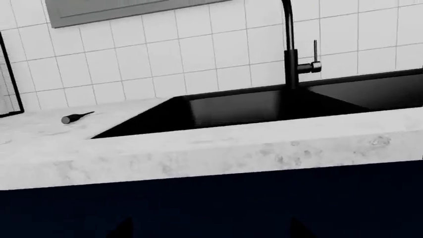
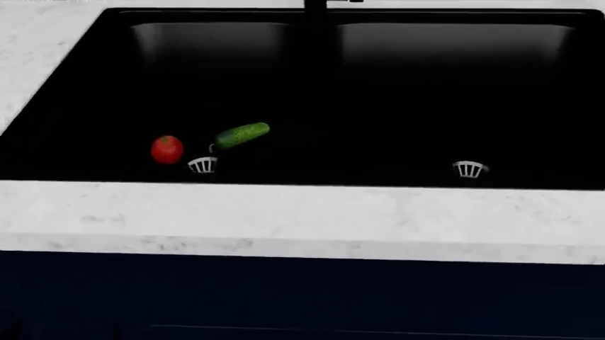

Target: Pick the vegetables from the sink and place them on the cutting board.

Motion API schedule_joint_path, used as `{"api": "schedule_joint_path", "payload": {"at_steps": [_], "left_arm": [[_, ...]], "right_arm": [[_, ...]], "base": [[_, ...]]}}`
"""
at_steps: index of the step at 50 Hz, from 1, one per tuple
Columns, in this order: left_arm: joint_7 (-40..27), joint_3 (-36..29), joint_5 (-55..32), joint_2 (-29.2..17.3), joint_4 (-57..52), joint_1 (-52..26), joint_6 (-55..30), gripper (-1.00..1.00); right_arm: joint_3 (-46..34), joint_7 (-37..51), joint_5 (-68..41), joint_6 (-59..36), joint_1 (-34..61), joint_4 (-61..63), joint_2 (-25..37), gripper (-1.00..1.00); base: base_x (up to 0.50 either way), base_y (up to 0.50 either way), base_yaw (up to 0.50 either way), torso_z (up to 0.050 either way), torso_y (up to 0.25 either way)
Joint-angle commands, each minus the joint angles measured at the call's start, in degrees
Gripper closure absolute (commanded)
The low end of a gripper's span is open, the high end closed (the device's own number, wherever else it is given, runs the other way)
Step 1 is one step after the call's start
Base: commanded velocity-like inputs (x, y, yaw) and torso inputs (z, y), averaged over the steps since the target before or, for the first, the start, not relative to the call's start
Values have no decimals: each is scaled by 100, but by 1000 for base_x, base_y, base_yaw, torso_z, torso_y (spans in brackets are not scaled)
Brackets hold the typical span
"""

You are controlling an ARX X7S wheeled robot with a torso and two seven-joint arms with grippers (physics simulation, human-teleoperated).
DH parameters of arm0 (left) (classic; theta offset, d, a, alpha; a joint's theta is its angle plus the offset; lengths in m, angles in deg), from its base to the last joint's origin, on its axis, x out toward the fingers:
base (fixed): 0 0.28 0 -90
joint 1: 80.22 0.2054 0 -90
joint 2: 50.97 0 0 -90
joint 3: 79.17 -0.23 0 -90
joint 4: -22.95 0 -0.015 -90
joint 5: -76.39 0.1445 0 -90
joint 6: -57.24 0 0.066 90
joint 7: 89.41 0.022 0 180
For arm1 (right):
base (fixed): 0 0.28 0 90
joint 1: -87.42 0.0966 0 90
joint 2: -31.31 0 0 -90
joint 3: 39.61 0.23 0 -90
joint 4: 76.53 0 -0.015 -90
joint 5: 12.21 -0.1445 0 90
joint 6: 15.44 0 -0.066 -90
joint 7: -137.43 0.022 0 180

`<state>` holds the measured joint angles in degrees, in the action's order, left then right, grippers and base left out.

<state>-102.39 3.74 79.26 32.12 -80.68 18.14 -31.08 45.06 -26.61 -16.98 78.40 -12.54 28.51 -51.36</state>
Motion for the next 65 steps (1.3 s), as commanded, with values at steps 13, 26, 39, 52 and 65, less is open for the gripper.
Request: {"api": "schedule_joint_path", "payload": {"at_steps": [13,26,39,52,65], "left_arm": [[-92,183,-245,-24,-482,374,238,-100],[480,-311,564,-241,-3809,-1211,-3801,-100],[1320,-1241,1040,-485,-3915,-5547,-7937,-100],[671,-567,470,180,1999,-6723,-4736,-100],[501,-551,246,190,5850,-7813,-2643,-100]], "right_arm": [[-25,41,258,44,-533,842,60,-100],[1008,2438,-3071,-4119,1325,4495,2649,-100],[-1096,5243,-8611,-5637,7719,2756,4892,-100],[-3459,2245,-4492,-4724,8429,-2538,2777,-100],[-4060,-420,-2696,-1902,9946,-8996,467,-100]], "base": [[99,500,0,0,0],[-14,154,0,0,0],[0,0,0,0,0],[0,0,0,0,0],[0,0,0,0,0]]}}
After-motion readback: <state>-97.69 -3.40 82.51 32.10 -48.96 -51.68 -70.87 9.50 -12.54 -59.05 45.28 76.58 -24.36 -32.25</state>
